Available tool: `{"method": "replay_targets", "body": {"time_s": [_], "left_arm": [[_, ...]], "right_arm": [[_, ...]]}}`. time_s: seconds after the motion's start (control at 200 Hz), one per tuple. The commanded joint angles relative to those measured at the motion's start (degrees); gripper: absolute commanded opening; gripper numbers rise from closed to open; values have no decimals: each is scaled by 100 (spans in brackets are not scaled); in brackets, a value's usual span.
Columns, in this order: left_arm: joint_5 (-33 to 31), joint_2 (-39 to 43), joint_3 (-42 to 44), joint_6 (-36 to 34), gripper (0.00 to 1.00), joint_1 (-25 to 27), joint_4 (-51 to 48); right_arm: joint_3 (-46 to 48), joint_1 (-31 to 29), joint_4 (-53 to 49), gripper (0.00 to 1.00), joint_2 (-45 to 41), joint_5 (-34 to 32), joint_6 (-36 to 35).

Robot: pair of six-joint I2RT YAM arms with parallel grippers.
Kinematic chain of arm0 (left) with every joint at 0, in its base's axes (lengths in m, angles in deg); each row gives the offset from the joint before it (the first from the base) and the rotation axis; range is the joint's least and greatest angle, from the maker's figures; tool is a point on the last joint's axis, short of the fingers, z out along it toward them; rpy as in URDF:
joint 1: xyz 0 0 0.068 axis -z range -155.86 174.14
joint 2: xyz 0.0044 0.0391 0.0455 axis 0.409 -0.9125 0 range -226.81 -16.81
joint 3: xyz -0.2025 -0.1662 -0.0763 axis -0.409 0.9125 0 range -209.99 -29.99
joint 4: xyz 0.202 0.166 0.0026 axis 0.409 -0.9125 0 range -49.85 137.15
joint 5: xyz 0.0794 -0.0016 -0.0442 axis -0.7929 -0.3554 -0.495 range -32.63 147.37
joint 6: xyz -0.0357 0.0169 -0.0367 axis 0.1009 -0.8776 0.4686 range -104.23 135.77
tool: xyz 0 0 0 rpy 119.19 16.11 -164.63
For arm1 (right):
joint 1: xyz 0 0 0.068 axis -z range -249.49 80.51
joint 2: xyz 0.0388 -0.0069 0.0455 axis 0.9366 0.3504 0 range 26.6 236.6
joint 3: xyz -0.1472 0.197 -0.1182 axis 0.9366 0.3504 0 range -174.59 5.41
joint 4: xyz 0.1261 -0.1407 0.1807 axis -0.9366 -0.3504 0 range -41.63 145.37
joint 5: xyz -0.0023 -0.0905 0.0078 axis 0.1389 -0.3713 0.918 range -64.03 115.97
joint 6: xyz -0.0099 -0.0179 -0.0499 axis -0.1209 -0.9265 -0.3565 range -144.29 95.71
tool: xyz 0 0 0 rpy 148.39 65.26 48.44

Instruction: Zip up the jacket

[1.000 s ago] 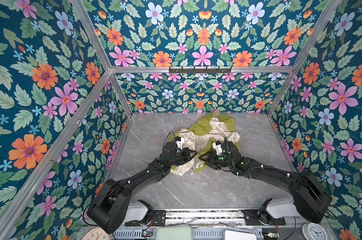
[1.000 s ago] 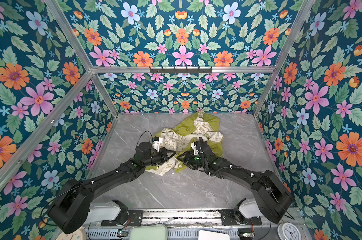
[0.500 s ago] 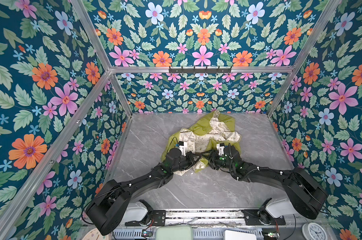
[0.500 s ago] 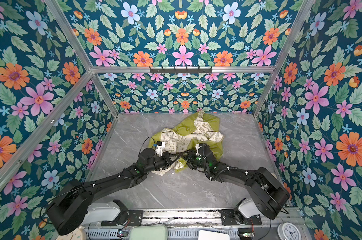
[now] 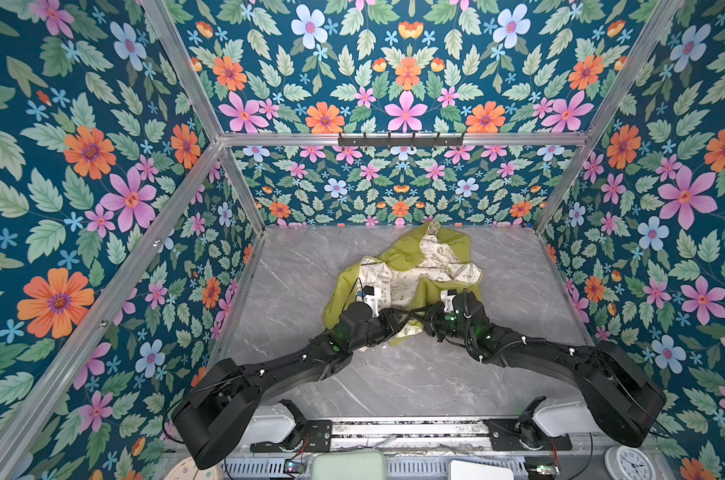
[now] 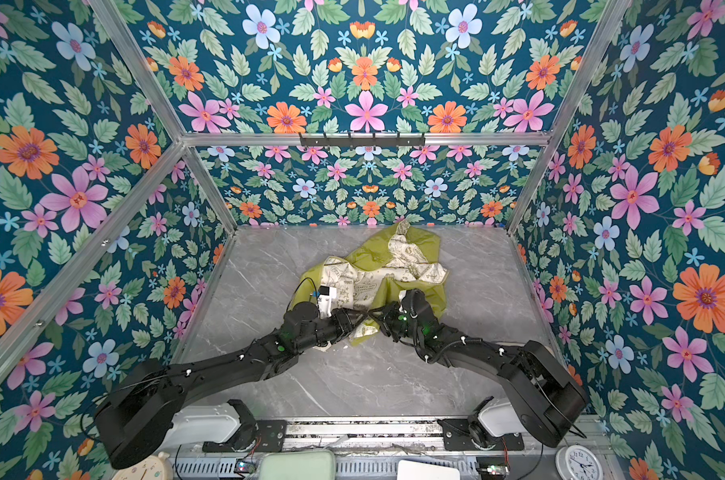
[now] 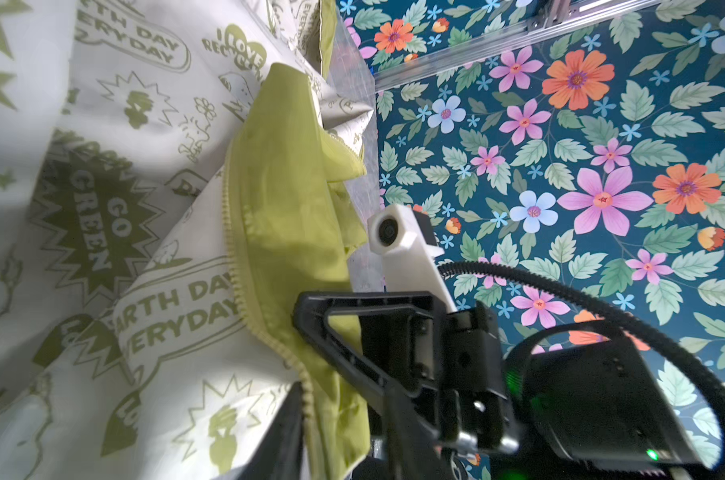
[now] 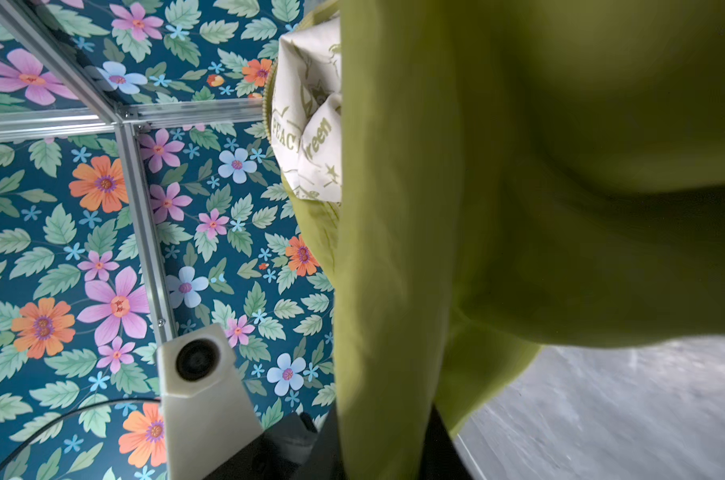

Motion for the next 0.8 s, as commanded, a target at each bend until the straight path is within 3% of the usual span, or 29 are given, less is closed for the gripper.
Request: {"method": "replay_targets", "body": {"time_s": [0.0,0.23,0.505,0.67,0.795], "left_arm": [[-187,175,-34,-165,48,-14,-293],[-255,608,31,-360,48,-198,-811],[-123,673,385,-397,48,-409,-914],[273,130,582,-239,43,-370,-186],[318,-3,749,-116,42,-363,140]], "right_arm": [[-65,-8,-198,13,-70,35,-69],[-170,-3,-311,0,-27,311,-371],[63,-111,-148,0,240,517,-860],[145,-120,571,0,744,592,-1143],[124,-150,2135,0,1439,844,-922]]}}
